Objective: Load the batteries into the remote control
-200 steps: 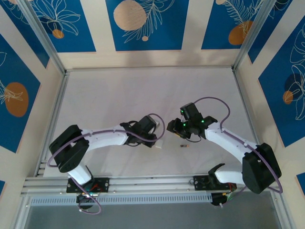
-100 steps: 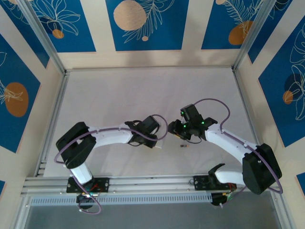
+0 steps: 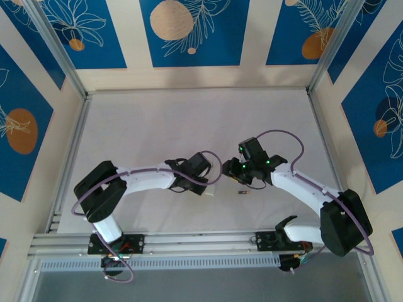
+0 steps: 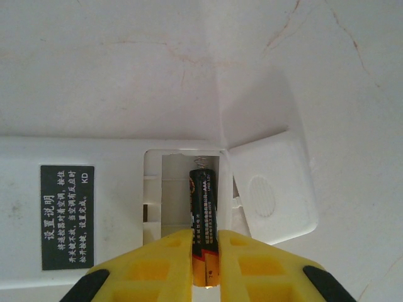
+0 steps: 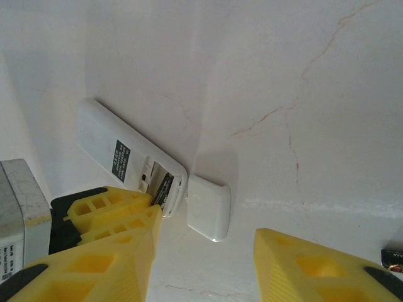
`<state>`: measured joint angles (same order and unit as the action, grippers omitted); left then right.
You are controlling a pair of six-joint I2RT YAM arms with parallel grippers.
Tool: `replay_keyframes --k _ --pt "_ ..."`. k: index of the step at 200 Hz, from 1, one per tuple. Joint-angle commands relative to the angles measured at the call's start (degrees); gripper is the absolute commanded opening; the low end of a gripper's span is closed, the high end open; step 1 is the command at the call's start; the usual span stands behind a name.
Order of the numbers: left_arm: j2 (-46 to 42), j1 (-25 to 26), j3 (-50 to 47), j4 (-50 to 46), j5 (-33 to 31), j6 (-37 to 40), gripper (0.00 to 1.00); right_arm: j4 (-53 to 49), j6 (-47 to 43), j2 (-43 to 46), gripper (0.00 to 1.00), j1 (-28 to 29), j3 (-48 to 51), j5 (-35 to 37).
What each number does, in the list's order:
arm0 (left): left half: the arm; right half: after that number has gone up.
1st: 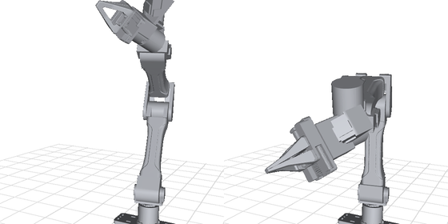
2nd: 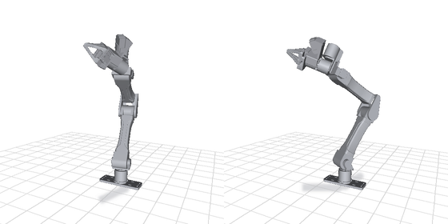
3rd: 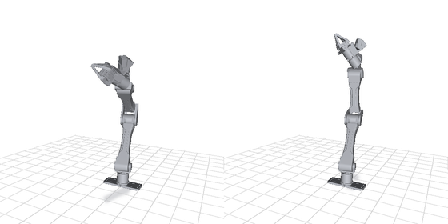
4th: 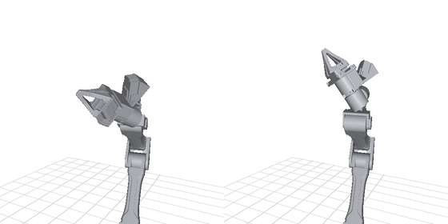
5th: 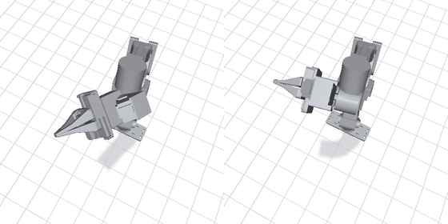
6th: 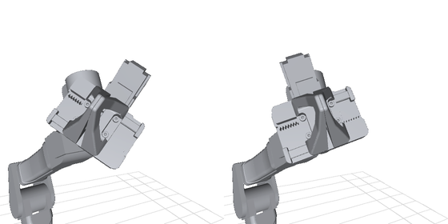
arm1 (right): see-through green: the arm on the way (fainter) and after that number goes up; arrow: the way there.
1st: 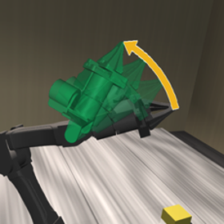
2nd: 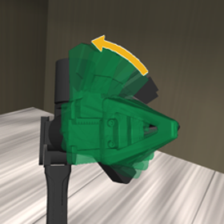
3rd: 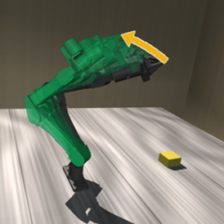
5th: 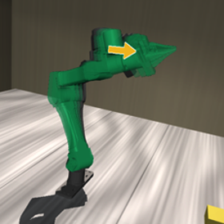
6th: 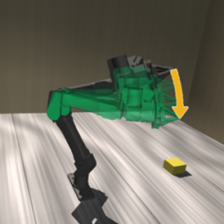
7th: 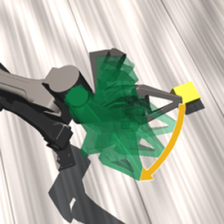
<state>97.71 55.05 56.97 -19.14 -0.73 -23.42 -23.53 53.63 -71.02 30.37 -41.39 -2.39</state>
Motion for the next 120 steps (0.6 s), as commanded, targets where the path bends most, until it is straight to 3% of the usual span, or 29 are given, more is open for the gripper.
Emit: replay_keyframes --k 1,120 --pt "-0.4 0.6 1.7 -2.4 -0.6 0.8 0.15 0.3 0.5 0.7 0.47 0.4 1.3 -1.3" --pt "-0.2 0.8 1.7 -1.5 0.4 0.5 0.16 3.0 0.1 -4.6 0.47 3.6 -0.5 -1.5"
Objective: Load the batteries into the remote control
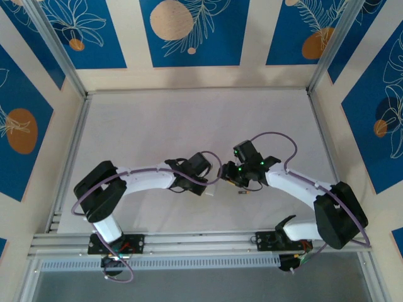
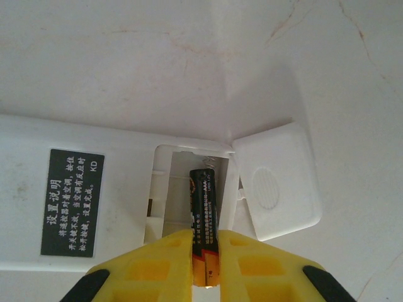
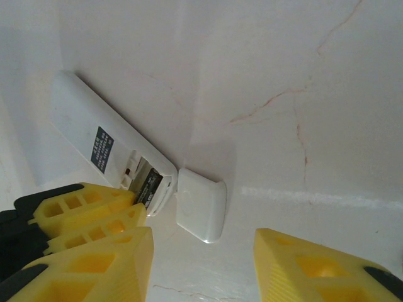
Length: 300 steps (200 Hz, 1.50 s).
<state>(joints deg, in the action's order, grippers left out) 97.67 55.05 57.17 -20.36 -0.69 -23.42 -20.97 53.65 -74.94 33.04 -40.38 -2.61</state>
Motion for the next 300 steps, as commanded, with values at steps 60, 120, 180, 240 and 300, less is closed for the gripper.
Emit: replay_keyframes --k 60,120,180,240,300 --pt "0.9 0.7 2.2 0.4 -0.1 1.8 0.16 0.7 1.0 -1.1 0.47 2.1 -1.1 -0.9" --pt "2.1 0.7 2.6 1.0 0.1 1.7 0.19 0.5 1.2 -1.1 0.47 2.7 -1.0 -0.7" --pt "2.8 0.7 2.6 1.0 0.4 1.3 0.26 0.4 1.2 -1.0 0.47 2.8 -0.9 -0.5" --pt "0.3 0.6 3.5 -0.4 -0.6 1.3 0.34 0.9 -0.3 -0.5 0.47 3.2 -0.9 0.3" --pt "-4.2 -0.3 2.4 0.0 -0.4 0.5 0.44 3.0 -9.0 1.8 0.54 3.1 -1.0 3.4"
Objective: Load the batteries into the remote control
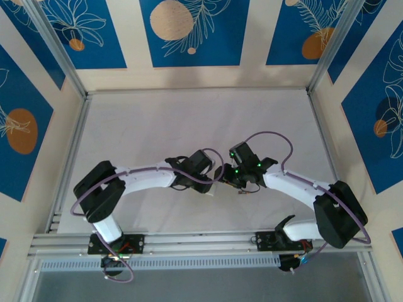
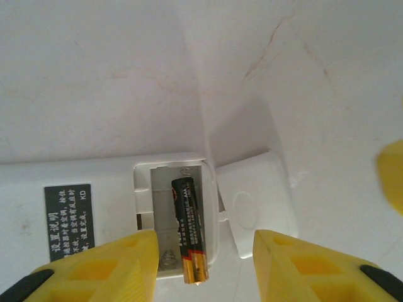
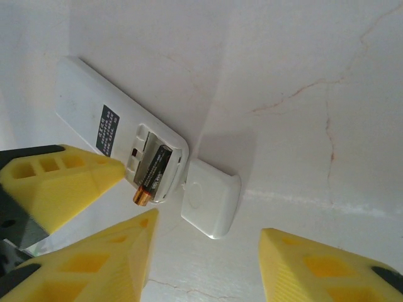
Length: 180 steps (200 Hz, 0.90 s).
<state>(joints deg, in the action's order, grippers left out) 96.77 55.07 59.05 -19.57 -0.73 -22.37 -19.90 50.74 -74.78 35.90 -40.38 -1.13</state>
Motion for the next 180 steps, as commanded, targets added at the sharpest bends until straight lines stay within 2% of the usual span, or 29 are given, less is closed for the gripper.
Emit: replay_keyframes --k 1,37,52,72,106,180 --pt "-3.4 -0.4 0.5 -0.8 -0.2 -0.7 0.44 2.0 -6.4 1.7 0.54 0.2 -1.0 1.9" --pt "-7.5 -3.0 -2.9 1.8 1.5 -3.4 0.39 5.6 -16.0 1.5 0.58 1.4 -0.9 2.6" --pt "-8.8 -4.9 -4.9 3.2 3.4 -4.5 0.31 7.3 -20.4 0.5 0.66 2.8 -1.1 2.1" --pt "-9.8 -7.7 -7.6 5.5 6.9 -6.3 0.3 8.8 -24.7 -1.7 0.66 4.4 -1.9 1.5" --pt "-10.0 -9.6 -9.5 6.6 8.1 -7.1 0.3 10.7 -27.6 -7.1 0.66 5.2 -4.1 -0.6" --pt "-9.1 -12.4 -10.9 8.5 12.2 -9.3 0.19 11.8 -33.7 -15.6 0.69 8.0 -7.3 -1.2"
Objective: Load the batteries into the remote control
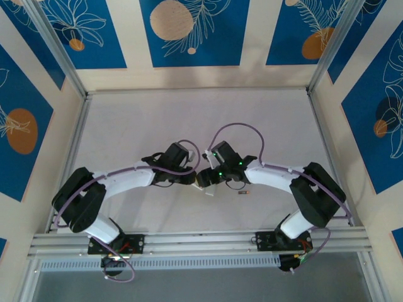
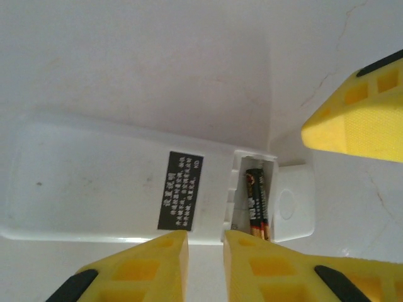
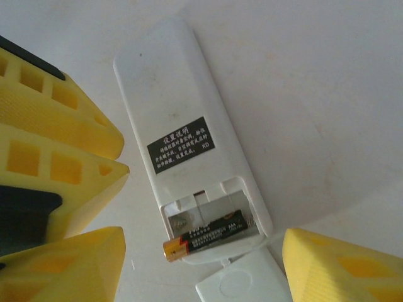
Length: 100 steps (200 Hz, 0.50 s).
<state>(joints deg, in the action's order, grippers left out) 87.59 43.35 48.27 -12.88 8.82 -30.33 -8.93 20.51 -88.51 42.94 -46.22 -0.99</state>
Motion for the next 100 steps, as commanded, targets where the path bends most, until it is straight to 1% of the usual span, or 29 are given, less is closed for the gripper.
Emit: replay_keyframes --k 1,15,17,20,44,54,58,62,81,100 --pt "0.1 -0.6 -0.1 1.8 2.7 -1.4 0.19 0.8 -3.6 -1.9 0.69 1.0 -1.5 -1.4" --pt "0.3 -0.6 -0.3 1.9 3.1 -1.6 0.19 1.2 -4.0 -2.4 0.7 1.1 -1.3 -1.6" --pt "0.4 -0.6 -0.4 2.1 3.2 -1.6 0.19 1.2 -4.1 -2.5 0.73 1.1 -1.2 -1.7" --pt "0.4 -0.6 -0.4 2.1 3.2 -1.7 0.19 1.3 -4.3 -2.5 0.75 1.1 -1.1 -1.9" --pt "1.0 -0.6 -0.7 2.6 3.6 -1.9 0.19 1.6 -4.8 -2.6 0.75 1.1 -0.5 -2.3" --pt "1.3 -0.6 -0.6 2.7 3.6 -1.9 0.19 1.7 -5.2 -2.6 0.77 1.1 -0.2 -3.1" --pt "1.4 -0.6 -0.5 2.6 3.5 -1.9 0.19 1.7 -5.5 -2.6 0.83 1.1 -0.2 -3.6" --pt "1.6 -0.6 -0.5 2.5 3.3 -1.9 0.19 1.8 -5.6 -2.6 0.84 1.2 0.0 -4.0" --pt "2.2 -1.1 0.2 1.8 2.6 -1.4 0.19 2.8 -5.7 -2.4 0.84 1.4 0.9 -3.1" --pt "2.5 -2.2 0.2 2.0 3.2 -0.9 0.19 4.0 -5.8 -1.9 0.83 1.4 1.7 -3.1"
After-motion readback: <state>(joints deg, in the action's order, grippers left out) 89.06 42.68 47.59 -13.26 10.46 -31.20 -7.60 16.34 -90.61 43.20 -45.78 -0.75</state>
